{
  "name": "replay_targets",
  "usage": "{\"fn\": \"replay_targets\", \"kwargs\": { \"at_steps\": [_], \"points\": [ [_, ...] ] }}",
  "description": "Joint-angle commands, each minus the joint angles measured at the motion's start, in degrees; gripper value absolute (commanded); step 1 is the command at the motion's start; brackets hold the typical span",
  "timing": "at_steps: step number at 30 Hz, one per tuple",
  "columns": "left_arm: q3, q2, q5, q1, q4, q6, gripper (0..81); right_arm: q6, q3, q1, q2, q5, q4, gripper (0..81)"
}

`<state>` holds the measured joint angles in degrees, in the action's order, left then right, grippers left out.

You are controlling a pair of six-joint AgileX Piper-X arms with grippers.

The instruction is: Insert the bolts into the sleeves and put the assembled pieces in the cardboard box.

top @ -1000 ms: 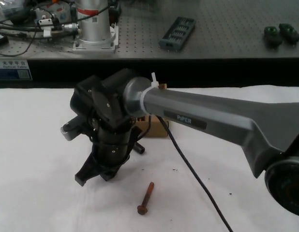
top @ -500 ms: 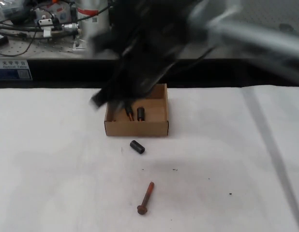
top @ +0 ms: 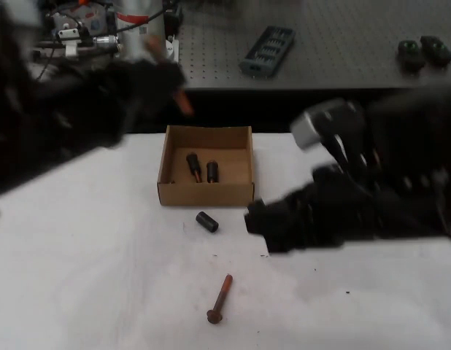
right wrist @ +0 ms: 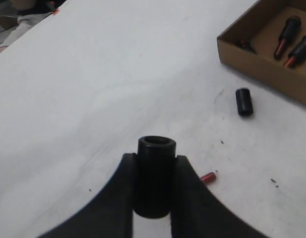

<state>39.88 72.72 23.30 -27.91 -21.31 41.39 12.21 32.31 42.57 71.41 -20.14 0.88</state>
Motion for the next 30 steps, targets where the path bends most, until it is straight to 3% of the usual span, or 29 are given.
{"fn": "replay_targets", "kwargs": {
  "at_steps": [1,5,15,25,30],
  "points": [
    [0.86,2.04,-1.14,-2.30,-2.10,-1.17,0.6,1.15,0.09,-0.01,-0.77,0.44,-2.80,2.5],
    [0.86,5.62,-0.07,-4.11,-4.56,-1.06,0.6,0.72,-3.58,-1.09,-1.32,-4.01,-5.98,2.5],
    [0.99,6.84,5.95,-3.76,-4.73,-6.49,0.6,-1.07,-2.88,-1.18,-1.32,-10.30,-9.92,2.5],
    [0.99,6.84,9.66,-1.05,-0.94,-10.90,0.6,-1.09,-1.81,-1.41,-1.32,-11.30,-13.57,2.5],
    [0.99,6.84,14.91,0.01,-0.95,-10.90,0.6,-0.95,-1.72,-2.27,-0.72,-11.30,-15.49,2.5]
  ]
}}
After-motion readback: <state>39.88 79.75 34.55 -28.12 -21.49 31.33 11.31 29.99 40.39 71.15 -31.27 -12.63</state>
